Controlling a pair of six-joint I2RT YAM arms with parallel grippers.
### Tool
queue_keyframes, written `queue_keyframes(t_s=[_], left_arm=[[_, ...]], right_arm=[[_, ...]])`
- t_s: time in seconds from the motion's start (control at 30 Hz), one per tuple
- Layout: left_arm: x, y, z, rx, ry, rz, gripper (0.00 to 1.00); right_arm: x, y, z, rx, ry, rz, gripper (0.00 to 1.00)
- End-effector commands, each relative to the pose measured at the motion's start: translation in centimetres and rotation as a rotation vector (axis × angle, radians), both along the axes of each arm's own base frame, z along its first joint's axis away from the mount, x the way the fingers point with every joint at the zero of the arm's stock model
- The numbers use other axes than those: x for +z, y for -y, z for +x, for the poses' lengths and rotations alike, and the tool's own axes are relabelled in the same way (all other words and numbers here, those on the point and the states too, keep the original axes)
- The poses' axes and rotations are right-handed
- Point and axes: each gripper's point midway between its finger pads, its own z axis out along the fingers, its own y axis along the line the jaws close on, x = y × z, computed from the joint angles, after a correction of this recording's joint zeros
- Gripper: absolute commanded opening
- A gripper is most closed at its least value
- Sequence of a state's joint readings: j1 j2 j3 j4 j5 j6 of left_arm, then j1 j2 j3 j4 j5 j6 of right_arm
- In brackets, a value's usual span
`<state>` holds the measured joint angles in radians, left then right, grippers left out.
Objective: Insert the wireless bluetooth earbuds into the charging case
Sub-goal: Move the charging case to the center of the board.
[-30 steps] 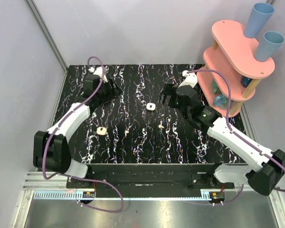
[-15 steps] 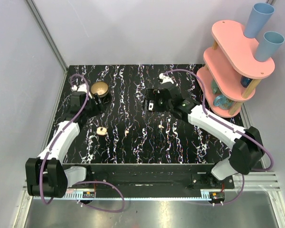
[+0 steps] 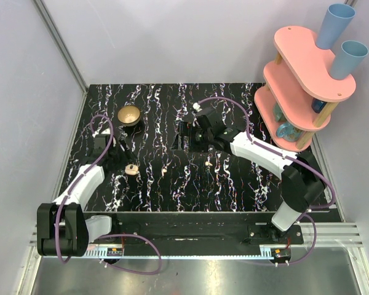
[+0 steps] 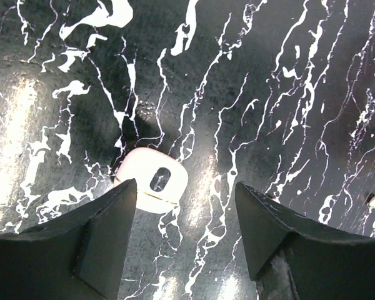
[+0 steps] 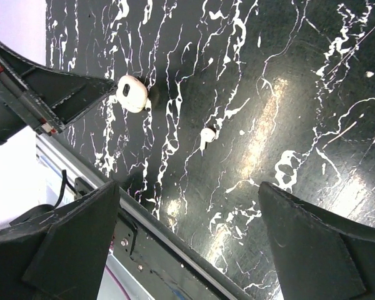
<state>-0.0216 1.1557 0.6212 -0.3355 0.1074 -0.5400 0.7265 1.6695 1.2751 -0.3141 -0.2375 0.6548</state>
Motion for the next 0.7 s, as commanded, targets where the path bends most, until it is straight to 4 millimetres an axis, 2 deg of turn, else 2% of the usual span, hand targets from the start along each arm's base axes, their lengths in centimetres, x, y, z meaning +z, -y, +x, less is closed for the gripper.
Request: queue_keyframes(t_s=[0.0,0.3,0.5,0.67], left_arm=[[0.1,-0.4,0.7,0.044,0.029,-0.013,0.68],[-2.1,0.7,-0.3,0.022,-0.031,-0.073,0.68],[-2.1,-0.3,-0.5,0.052,-0.013,-0.023,0.68],[-2.5,0.2,-0.8,0.040,-0.019,-0.052,0.68]], right_arm=[[3.1,-1.1,0.3,0.028,0.038,0.083,1.00],[3.3,-1.0,0.3,0.028,0.048,0.081,1.00],[3.5,-0.8,0.2,0.028,0.051,0.081,1.00],[3.4,-0.8,0.1,0.033,0.049,0.077,1.00]])
